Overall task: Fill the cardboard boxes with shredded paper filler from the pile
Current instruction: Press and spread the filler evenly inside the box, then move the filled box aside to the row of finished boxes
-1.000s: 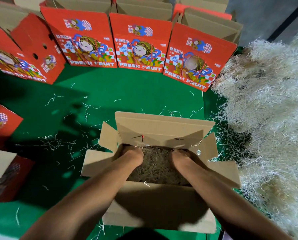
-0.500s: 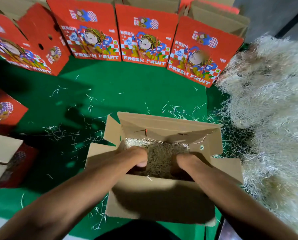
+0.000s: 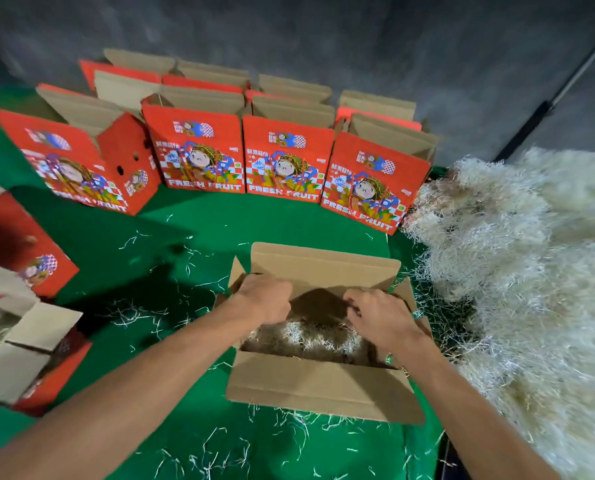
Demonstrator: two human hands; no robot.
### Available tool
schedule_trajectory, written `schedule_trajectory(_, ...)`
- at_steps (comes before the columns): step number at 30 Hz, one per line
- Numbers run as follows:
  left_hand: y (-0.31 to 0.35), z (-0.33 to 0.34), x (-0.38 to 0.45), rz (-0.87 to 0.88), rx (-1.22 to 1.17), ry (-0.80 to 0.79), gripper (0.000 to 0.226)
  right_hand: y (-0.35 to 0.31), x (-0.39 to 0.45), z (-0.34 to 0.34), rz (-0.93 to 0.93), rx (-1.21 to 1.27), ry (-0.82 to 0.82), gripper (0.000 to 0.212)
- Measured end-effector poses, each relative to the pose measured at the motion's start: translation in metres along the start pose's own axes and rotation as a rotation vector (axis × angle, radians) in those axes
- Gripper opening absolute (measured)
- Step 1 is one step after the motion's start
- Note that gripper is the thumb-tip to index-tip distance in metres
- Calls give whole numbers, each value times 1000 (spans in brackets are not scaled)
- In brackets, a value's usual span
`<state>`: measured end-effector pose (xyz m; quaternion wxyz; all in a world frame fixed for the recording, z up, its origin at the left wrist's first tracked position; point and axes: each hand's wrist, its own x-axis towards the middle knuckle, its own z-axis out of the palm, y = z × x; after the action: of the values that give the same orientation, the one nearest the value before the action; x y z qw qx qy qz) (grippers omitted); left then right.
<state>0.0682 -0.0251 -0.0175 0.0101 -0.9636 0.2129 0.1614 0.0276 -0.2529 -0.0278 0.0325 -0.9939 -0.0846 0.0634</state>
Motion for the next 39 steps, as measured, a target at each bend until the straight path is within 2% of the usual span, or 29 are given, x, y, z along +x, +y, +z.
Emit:
schedule_trajectory(2, -6, -8, -12, 19, -42, 90, 18, 3, -11, -11, 17, 0, 90, 25)
schedule_trajectory(5, -20, -12, -29, 46, -57, 329, 10, 8, -26, -23, 19, 3, 326, 27)
schedule_trajectory(7, -35, -9, -41, 63, -92, 436, 13, 12, -34, -28, 50, -21, 385, 27)
schedule_trajectory(10, -55, 3, -63, 139, -160, 372, 38, 16, -46, -26, 144, 49, 441, 43)
schedule_trajectory(12, -59, 13, -79, 204, -190, 314, 39, 14, -52, -25, 216, 196, 413, 54)
schedule_trajectory(14, -58, 20, -89, 233, -199, 316, 28, 13, -55, -26, 256, 246, 375, 50)
schedule_trajectory(16, -57, 24, -94, 221, -210, 357, 16, 15, -54, -26, 266, 210, 336, 36)
schedule_trajectory(18, -57, 26, -98, 220, -221, 354, 22, 14, -53, -26, 289, 179, 303, 26)
schedule_trajectory(21, -55, 28, -104, 256, -210, 291, 30, 8, -49, -27, 355, 134, 259, 30)
schedule_trajectory(24, -50, 29, -116, 295, -213, 273, 25, 6, -44, -29, 397, 118, 225, 35)
schedule_trajectory(25, -49, 30, -120, 298, -204, 251, 28, 5, -43, -30, 408, 120, 217, 34)
schedule_trajectory(30, -43, 31, -140, 225, -117, 87, 98, 1, -43, -32, 427, 94, 222, 39)
schedule_trajectory(32, -32, 35, -145, 252, -37, 91, 114, -2, -44, -31, 437, 69, 218, 48)
schedule_trajectory(33, -26, 38, -146, 273, 0, 95, 116, -4, -44, -31, 439, 61, 217, 51)
schedule_trajectory(34, -21, 41, -146, 293, 29, 102, 110, -4, -43, -30, 434, 52, 217, 53)
schedule_trajectory(37, -12, 47, -142, 335, 75, 189, 68, -4, -42, -26, 421, 39, 213, 57)
schedule_trajectory(39, -12, 46, -138, 322, 12, 241, 47, 1, -43, -24, 450, 148, 237, 46)
